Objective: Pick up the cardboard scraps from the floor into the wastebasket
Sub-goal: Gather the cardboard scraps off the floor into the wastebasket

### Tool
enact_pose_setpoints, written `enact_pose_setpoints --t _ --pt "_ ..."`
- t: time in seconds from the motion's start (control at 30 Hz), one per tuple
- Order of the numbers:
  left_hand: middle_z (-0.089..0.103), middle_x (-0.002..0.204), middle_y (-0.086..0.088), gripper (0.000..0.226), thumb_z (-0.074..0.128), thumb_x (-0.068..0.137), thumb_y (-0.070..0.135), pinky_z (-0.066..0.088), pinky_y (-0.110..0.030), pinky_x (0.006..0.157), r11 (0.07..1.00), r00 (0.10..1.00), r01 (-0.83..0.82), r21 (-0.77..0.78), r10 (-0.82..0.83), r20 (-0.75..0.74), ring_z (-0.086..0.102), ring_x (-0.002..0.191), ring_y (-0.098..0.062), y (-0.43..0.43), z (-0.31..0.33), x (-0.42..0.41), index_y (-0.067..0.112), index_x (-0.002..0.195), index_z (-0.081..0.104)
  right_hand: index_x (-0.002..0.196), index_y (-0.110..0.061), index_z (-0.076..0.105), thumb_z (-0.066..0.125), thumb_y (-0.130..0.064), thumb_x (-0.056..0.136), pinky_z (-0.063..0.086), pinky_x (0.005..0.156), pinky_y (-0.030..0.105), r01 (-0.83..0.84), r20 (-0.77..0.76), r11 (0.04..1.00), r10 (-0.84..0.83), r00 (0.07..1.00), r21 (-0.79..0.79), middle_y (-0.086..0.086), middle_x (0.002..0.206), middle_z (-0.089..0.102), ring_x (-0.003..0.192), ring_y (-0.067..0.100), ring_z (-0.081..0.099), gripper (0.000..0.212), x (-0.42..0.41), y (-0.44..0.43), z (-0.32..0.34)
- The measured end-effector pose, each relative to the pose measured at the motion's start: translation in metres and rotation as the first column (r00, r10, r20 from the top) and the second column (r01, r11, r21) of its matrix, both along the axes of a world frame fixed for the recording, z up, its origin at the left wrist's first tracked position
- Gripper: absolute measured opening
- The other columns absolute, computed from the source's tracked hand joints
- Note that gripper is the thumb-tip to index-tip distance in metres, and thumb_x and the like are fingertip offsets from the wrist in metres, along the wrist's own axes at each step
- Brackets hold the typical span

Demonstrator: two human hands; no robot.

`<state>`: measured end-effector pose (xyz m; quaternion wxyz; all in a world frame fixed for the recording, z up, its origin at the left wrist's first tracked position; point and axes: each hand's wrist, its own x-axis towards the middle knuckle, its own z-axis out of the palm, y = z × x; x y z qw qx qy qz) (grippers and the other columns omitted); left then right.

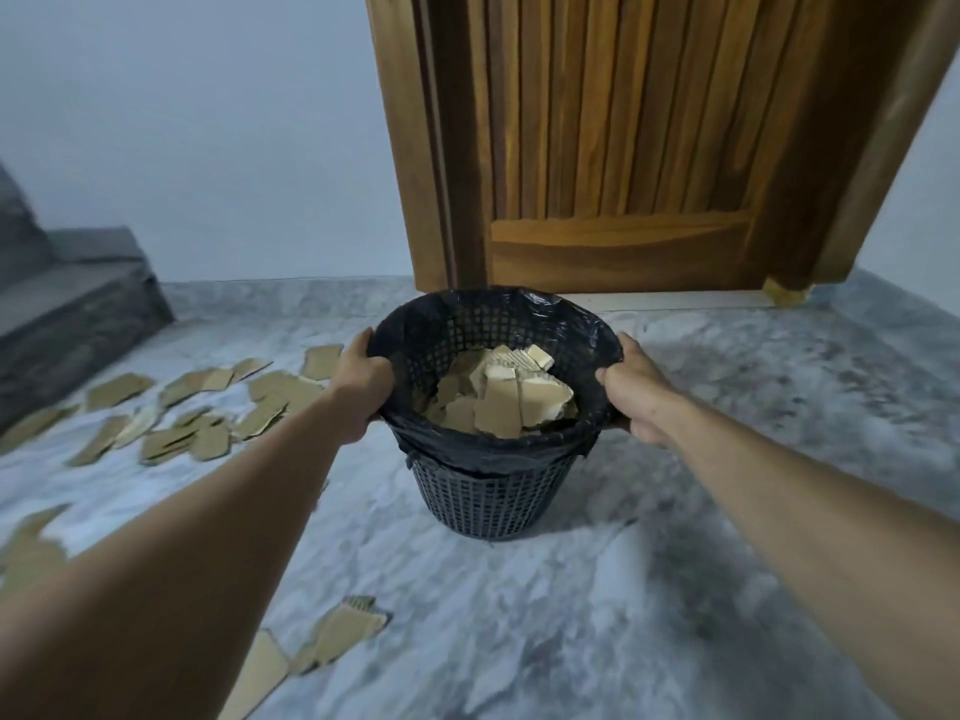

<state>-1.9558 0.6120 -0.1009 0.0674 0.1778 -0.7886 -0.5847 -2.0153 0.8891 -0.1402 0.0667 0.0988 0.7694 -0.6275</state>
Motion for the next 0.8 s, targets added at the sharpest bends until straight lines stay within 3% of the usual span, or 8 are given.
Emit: enact_pose_setpoints --t 0.07,0.23,0.33,0.43,0.53,0.63,0.7,0.8 --pt "0.052 0.117 -0.004 0.072 0.028 0.089 -0.014 0.053 -0.031 0.054 1.000 1.000 -0.017 0.007 0.017 0.014 0.056 0.086 -0.028 -0.014 -0.005 -0.001 0.022 0.150 0.037 0.157 -0.042 0.019 0.041 -0.005 0.093 0.052 0.098 0.061 -0.017 -0.003 1.000 0.017 1.000 -0.020 0.001 0.157 0.040 0.132 0.033 0.051 0.078 -0.007 -0.014 -0.003" --pt "0.051 0.099 -0.009 0.059 0.027 0.090 -0.012 0.059 -0.046 0.064 0.999 0.996 -0.035 -0.001 0.035 0.087 0.060 0.092 -0.042 -0.037 -0.015 0.000 0.028 0.130 0.044 0.161 -0.038 0.008 0.046 -0.009 0.102 0.052 0.102 0.054 -0.057 0.003 0.998 0.057 0.998 0.010 -0.002 0.152 0.039 0.126 0.031 0.054 0.075 -0.011 -0.039 0.004" --pt "0.051 0.094 -0.005 0.054 0.027 0.092 -0.010 0.060 -0.056 0.072 1.000 0.992 -0.019 0.020 0.017 0.124 0.063 0.085 -0.040 -0.042 -0.019 -0.001 0.034 0.120 0.038 0.162 -0.032 0.003 0.051 -0.026 0.104 0.037 0.115 0.047 -0.056 -0.009 0.986 0.059 0.998 0.158 0.003 0.164 0.031 0.144 0.031 0.038 0.076 -0.010 -0.044 0.004" --pt "0.057 0.109 -0.014 0.052 0.032 0.089 -0.005 0.058 -0.063 0.078 1.000 0.994 0.017 -0.012 -0.016 0.107 0.063 0.090 -0.041 -0.046 -0.020 -0.001 0.027 0.129 0.040 0.162 -0.026 0.004 0.050 -0.039 0.103 0.033 0.118 0.046 -0.059 -0.001 0.950 0.063 0.998 0.306 0.004 0.166 0.028 0.148 0.032 0.033 0.076 -0.001 -0.045 0.011" --pt "0.055 0.119 -0.011 0.045 0.046 0.094 0.008 0.060 -0.058 0.079 0.994 0.996 0.032 -0.109 -0.023 0.087 0.058 0.101 -0.037 -0.054 -0.024 0.001 0.025 0.135 0.040 0.160 -0.019 0.014 0.047 -0.042 0.101 0.040 0.112 0.044 -0.035 -0.012 0.881 0.046 0.999 0.472 0.009 0.159 0.038 0.141 0.035 0.042 0.072 0.014 -0.056 0.019" --pt "0.054 0.133 -0.007 0.044 0.045 0.102 0.040 0.058 -0.053 0.082 0.981 0.992 0.114 -0.160 -0.104 0.067 0.056 0.110 -0.035 -0.066 -0.028 0.012 0.034 0.145 0.037 0.156 -0.015 0.024 0.046 -0.043 0.099 0.034 0.113 0.053 0.119 -0.130 0.807 -0.052 0.990 0.578 0.015 0.155 0.038 0.138 0.040 0.042 0.067 0.038 -0.086 0.023" --pt "0.046 0.149 -0.005 0.058 0.032 0.101 0.056 0.054 -0.051 0.092 0.965 0.989 0.149 -0.215 -0.141 0.052 0.052 0.126 -0.037 -0.080 -0.033 0.025 0.036 0.156 0.027 0.160 -0.019 0.017 0.044 -0.044 0.100 0.020 0.119 0.061 0.146 -0.175 0.747 -0.041 0.984 0.648 0.016 0.164 0.023 0.148 0.042 0.025 0.071 0.062 -0.115 0.025" --pt "0.036 0.160 -0.011 0.058 0.027 0.108 0.046 0.030 -0.043 0.119 0.940 0.990 0.115 -0.320 -0.134 -0.038 0.034 0.147 -0.032 -0.108 -0.054 0.052 0.014 0.156 0.034 0.162 -0.021 0.008 0.042 -0.042 0.103 0.003 0.122 0.059 0.193 -0.340 0.730 0.057 0.939 0.656 0.016 0.169 0.004 0.156 0.034 0.001 0.071 0.099 -0.160 0.027"
